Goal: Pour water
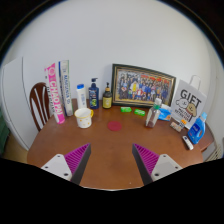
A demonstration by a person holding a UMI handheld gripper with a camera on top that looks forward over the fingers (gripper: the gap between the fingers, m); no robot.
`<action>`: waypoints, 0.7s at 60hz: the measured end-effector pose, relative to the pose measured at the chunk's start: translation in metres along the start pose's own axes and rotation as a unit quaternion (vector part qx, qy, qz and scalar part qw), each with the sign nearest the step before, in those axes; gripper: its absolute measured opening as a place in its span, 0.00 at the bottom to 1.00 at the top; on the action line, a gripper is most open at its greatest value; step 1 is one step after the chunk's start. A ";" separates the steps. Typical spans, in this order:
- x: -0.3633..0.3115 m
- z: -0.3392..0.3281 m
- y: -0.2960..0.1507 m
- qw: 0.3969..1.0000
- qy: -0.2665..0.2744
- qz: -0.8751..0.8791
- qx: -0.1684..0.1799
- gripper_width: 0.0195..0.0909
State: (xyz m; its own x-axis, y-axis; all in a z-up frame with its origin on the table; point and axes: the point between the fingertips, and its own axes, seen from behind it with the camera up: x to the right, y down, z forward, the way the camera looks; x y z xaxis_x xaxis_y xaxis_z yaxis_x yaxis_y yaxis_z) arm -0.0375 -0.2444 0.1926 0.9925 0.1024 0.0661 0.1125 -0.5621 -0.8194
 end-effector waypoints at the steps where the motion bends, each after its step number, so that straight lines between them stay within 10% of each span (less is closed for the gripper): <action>1: 0.009 0.006 0.000 1.000 0.002 0.002 0.000 0.92; 42: 0.256 0.303 -0.031 0.998 0.046 0.027 0.035 0.93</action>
State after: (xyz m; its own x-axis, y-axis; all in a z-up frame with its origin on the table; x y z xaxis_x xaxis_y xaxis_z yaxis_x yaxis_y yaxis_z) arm 0.1993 0.0479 0.0630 0.9975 -0.0039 0.0703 0.0587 -0.5061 -0.8605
